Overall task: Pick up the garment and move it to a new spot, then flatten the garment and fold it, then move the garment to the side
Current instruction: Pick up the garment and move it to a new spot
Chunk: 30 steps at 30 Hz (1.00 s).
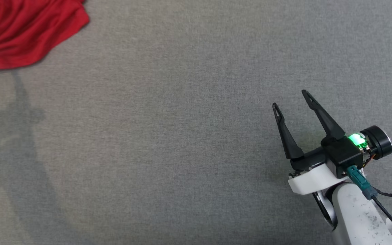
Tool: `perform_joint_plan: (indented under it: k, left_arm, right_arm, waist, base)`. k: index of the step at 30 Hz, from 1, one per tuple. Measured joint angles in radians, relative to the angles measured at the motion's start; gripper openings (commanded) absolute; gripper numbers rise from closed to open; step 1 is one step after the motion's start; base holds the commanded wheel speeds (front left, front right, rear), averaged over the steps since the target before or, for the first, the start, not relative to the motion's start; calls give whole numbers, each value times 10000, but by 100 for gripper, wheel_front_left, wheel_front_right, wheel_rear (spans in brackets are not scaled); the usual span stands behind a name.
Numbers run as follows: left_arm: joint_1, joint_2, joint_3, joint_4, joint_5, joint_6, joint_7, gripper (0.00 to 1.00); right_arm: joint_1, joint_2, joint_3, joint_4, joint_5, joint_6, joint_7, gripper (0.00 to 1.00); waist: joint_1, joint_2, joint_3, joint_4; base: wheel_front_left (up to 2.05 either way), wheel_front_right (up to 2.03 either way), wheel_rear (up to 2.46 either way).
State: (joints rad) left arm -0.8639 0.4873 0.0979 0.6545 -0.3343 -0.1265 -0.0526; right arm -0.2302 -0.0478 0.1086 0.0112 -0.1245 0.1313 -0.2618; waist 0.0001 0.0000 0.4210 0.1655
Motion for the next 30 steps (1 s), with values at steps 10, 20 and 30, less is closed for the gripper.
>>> perform_joint_plan:
  k: [10, 20, 30]
  left_arm:
    - [-1350, 623, -253, 2286, 274, 44, 12, 100]
    - [-2060, 821, -441, 3358, 364, 121, -654, 0]
    - [-2206, 1099, -823, 3902, 368, 25, -1444, 0]
  right_arm:
    - [-60, -4, -79, -986, -253, 0, 0, 100]
    - [-133, 61, -109, -1308, -244, 10, -88, 100]
    - [-234, 23, -81, -901, 35, 8, -54, 100]
  waist:
    - [1, 0, 1988, -630]
    - [1, -1, 2936, -902]
    - [0, 0, 2407, -890]
  base:
    - [0, 0, 0]
    - [0, 0, 0]
    - [0, 0, 0]
